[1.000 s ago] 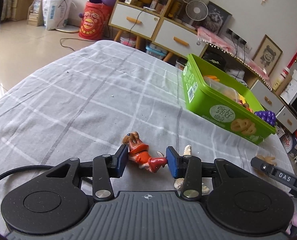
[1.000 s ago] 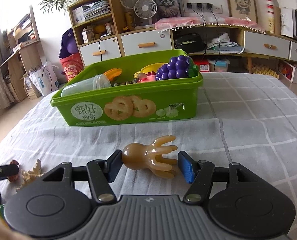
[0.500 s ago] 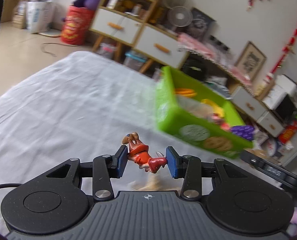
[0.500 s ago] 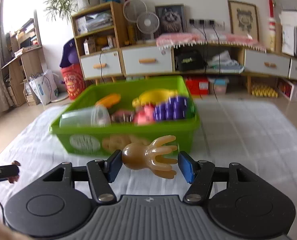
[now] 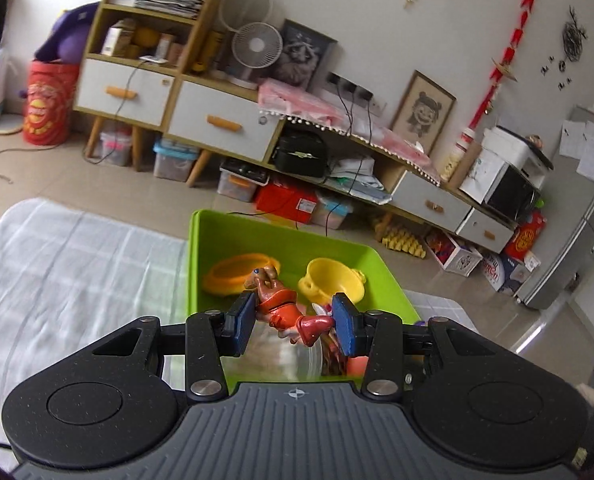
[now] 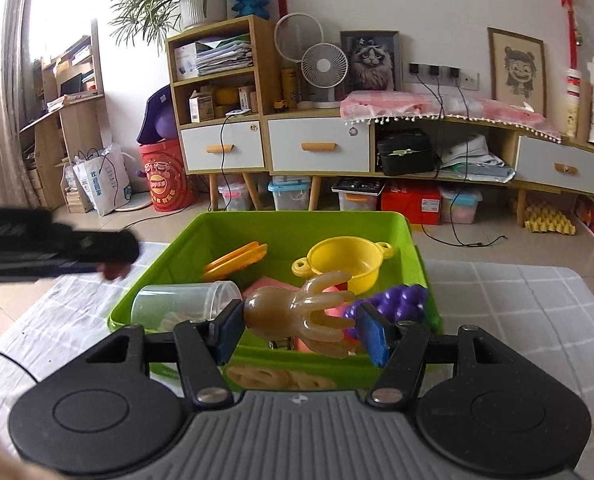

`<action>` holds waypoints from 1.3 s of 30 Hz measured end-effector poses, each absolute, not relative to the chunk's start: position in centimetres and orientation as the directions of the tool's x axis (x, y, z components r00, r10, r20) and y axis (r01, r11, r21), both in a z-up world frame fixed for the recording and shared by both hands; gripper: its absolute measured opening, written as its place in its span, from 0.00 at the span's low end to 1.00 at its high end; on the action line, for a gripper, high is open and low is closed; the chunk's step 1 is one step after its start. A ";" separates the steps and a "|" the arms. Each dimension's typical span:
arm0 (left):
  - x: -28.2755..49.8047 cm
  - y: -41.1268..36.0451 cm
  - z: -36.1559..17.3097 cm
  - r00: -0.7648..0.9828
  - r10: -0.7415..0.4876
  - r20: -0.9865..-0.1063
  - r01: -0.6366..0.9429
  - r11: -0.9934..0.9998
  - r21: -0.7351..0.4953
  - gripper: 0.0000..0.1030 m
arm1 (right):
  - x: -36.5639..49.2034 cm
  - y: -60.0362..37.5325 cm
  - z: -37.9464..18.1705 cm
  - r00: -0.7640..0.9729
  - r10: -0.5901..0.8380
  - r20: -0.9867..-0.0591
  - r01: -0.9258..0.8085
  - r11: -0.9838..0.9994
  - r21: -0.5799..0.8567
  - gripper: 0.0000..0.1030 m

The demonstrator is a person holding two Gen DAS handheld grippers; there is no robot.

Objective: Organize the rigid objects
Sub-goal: 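Carry the orange crab with the left gripper while the right carries the tan toy into the bin, then open both grippers to drop the crab and tan toy into the bin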

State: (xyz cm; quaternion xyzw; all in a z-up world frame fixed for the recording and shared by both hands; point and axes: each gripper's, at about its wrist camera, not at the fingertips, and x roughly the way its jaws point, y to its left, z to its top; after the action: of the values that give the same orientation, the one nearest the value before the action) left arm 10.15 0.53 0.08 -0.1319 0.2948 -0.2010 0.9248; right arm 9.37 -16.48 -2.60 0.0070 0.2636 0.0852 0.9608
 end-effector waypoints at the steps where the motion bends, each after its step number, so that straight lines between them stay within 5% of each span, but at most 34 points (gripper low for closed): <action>1: 10.6 0.3 -0.1 0.741 -0.446 -0.502 0.303 0.889 -0.343 0.46 | 9.6 -16.4 -2.6 0.845 0.167 -0.508 -0.162 0.985 0.056 0.45; 22: 14.8 -1.5 -2.3 0.690 -0.426 -0.585 0.330 0.905 -0.270 0.47 | 11.3 -15.5 -4.0 0.807 0.163 -0.567 -0.165 0.985 0.048 0.46; 24: 14.5 -1.6 -2.1 0.696 -0.432 -0.574 0.340 0.902 -0.267 0.74 | 11.1 -15.6 -3.8 0.807 0.175 -0.564 -0.172 0.983 0.059 0.54; 26: 14.0 -1.6 -1.8 0.706 -0.443 -0.552 0.350 0.897 -0.272 0.85 | 10.7 -15.8 -3.5 0.812 0.175 -0.557 -0.171 0.983 0.060 0.67; 39: 11.8 -1.0 1.2 0.732 -0.433 -0.527 0.329 0.901 -0.283 0.92 | 8.5 -17.0 0.1 0.832 0.158 -0.531 -0.138 0.987 0.078 0.68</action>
State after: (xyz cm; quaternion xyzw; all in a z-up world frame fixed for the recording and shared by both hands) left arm 11.79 -0.98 1.23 -0.0855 0.3034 -0.2054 0.9265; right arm 8.45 -16.99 0.12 0.0181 0.2790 0.0773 0.9570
